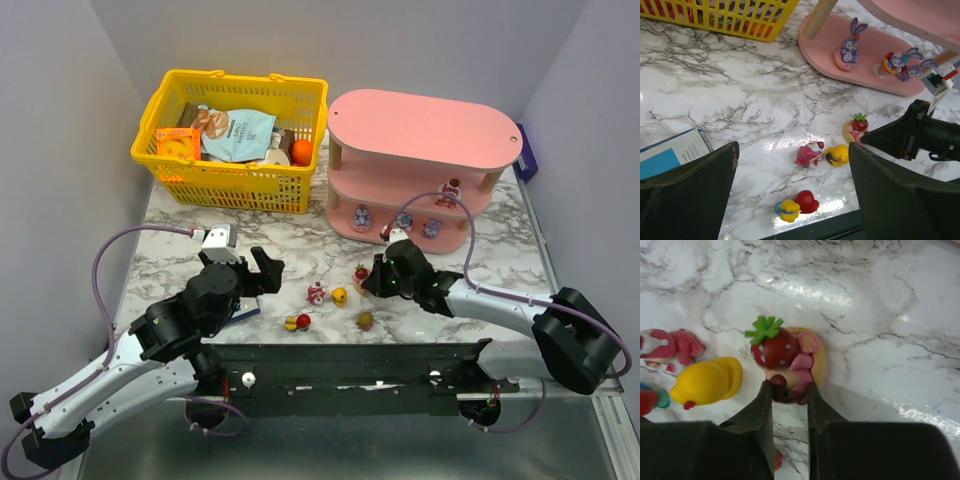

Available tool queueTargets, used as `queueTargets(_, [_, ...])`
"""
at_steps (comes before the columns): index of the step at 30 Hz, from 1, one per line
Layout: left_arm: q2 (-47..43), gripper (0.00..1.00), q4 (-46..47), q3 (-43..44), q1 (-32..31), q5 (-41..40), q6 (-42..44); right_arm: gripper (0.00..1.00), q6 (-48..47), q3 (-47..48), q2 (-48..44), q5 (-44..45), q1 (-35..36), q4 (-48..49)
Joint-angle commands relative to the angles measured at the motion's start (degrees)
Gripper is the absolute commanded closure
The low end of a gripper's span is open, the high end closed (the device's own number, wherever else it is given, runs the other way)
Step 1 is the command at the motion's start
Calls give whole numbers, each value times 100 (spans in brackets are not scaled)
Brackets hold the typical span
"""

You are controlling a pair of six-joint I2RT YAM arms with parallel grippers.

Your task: Place and organize the plastic toys onto the shelf

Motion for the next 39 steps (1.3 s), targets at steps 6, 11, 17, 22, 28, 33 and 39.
queueTargets(6, [-159, 1, 23, -61, 36, -80, -2, 99, 187, 245, -519, 587, 55, -509])
queueTargets(11, [-168, 1, 32, -70, 36, -53, -3, 99, 178, 395, -634, 728, 64, -774])
queueTargets(17, [-176, 1, 41, -79, 36, -62, -20, 94, 170, 333, -678, 553, 64, -625])
queueTargets(22, [-1, 1, 146, -114, 36, -80, -81, 64, 47, 333, -775, 403, 90, -388])
queueTargets(28, [753, 1, 585, -185, 45, -62, -336, 35, 29, 421, -714, 438, 143, -238])
queueTargets(33, [1256, 1, 796, -62, 54, 192, -293, 30, -216, 553, -494, 123, 318, 33])
queueTargets(39, [1353, 1, 832, -105, 80, 272, -275, 30, -726, 772, -134, 8, 923, 420])
